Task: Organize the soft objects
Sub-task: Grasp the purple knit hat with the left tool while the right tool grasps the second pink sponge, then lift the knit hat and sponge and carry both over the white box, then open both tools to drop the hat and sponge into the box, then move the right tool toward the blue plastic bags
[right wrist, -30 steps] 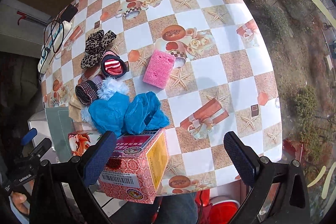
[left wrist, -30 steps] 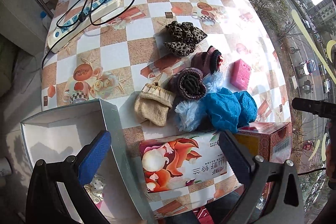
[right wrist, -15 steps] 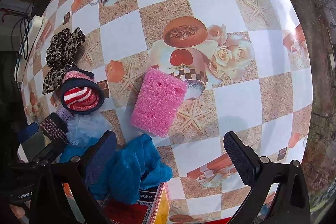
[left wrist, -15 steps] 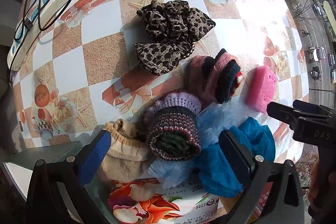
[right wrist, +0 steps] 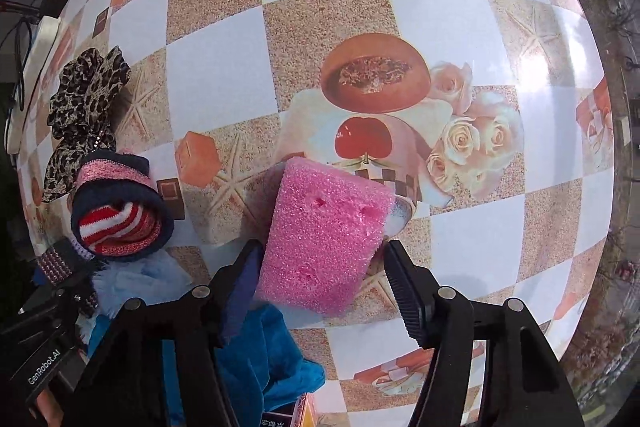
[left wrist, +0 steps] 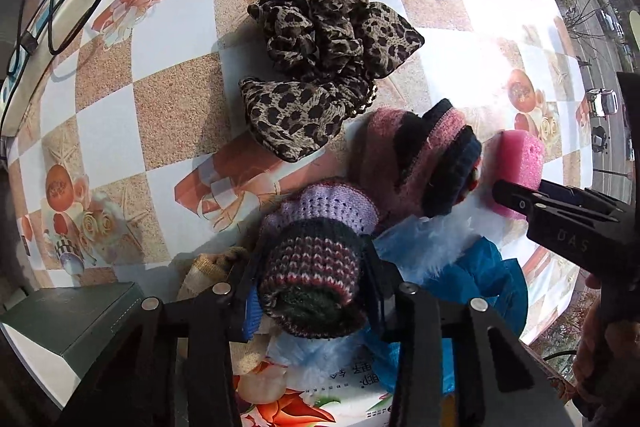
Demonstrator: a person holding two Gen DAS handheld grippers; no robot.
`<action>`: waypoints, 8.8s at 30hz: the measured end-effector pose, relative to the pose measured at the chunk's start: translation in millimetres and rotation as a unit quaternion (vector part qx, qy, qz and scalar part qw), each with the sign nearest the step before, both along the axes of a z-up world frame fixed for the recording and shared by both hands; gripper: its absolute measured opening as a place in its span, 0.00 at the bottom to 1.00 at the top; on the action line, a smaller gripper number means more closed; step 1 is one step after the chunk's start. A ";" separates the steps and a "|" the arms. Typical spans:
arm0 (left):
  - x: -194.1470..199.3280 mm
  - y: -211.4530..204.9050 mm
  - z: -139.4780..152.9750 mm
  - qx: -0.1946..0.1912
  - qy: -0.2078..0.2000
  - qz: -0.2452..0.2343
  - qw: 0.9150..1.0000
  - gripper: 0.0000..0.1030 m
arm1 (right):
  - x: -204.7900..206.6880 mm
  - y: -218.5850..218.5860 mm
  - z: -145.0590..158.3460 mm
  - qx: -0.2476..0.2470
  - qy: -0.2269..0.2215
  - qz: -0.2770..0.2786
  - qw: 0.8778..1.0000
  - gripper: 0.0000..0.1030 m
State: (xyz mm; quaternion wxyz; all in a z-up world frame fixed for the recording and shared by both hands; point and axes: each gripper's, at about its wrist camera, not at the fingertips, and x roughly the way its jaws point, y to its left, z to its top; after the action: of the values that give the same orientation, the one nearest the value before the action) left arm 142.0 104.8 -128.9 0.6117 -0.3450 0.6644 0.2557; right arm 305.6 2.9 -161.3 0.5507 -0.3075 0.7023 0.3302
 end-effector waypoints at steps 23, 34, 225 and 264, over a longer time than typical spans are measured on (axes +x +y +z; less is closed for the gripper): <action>-43.8 -39.6 126.7 0.163 -0.080 0.016 0.983 0.42 | -8.4 -46.7 138.6 0.155 -0.036 0.000 0.987 0.48; -82.4 -66.6 160.1 0.177 -0.097 0.020 0.979 0.42 | -46.1 -51.6 180.6 0.189 -0.047 0.010 0.981 0.48; -231.5 -92.5 154.7 0.140 -0.113 0.090 0.980 1.00 | -105.9 -28.8 213.4 0.158 -0.008 0.029 0.987 1.00; -21.6 -21.9 93.9 0.120 -0.011 -0.038 0.992 1.00 | 45.3 -94.7 -18.7 -0.127 -0.052 0.058 0.989 1.00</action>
State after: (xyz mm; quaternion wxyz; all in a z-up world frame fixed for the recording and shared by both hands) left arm 120.4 82.9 -35.0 0.6649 -0.2464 0.6350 0.3066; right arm 350.9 -91.8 -180.0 0.5229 -0.4323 0.6897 0.2529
